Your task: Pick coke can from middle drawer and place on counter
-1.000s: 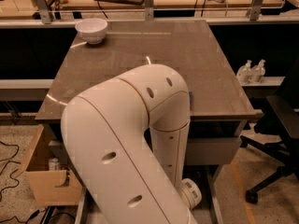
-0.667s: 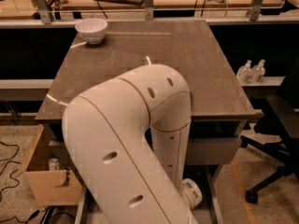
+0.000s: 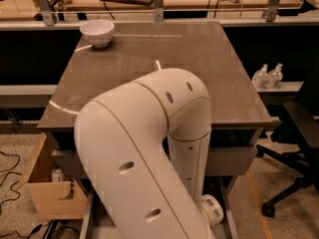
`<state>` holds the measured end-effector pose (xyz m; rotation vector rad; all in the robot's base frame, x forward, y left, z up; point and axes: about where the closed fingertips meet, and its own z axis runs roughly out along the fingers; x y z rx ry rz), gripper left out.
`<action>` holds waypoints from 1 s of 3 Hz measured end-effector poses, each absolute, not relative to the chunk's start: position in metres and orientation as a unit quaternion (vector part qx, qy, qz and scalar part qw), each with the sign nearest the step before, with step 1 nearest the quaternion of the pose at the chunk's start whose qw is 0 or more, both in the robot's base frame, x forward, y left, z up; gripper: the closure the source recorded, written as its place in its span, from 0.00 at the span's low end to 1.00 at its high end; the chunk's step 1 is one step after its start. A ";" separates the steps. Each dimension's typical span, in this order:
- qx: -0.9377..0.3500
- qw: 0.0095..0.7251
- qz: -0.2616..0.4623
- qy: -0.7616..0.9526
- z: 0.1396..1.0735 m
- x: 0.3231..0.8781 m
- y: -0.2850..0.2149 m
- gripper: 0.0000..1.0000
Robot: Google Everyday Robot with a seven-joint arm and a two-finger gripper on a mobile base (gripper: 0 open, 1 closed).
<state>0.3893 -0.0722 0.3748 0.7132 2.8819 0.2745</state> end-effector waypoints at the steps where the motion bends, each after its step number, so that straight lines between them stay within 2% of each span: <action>1: 0.212 0.113 0.122 0.963 0.402 0.383 -0.096 1.00; 3: 0.130 0.174 0.177 0.960 0.468 0.358 -0.133 1.00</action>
Offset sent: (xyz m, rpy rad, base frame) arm -0.0401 -0.0711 0.1153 0.1026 -0.2689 0.2198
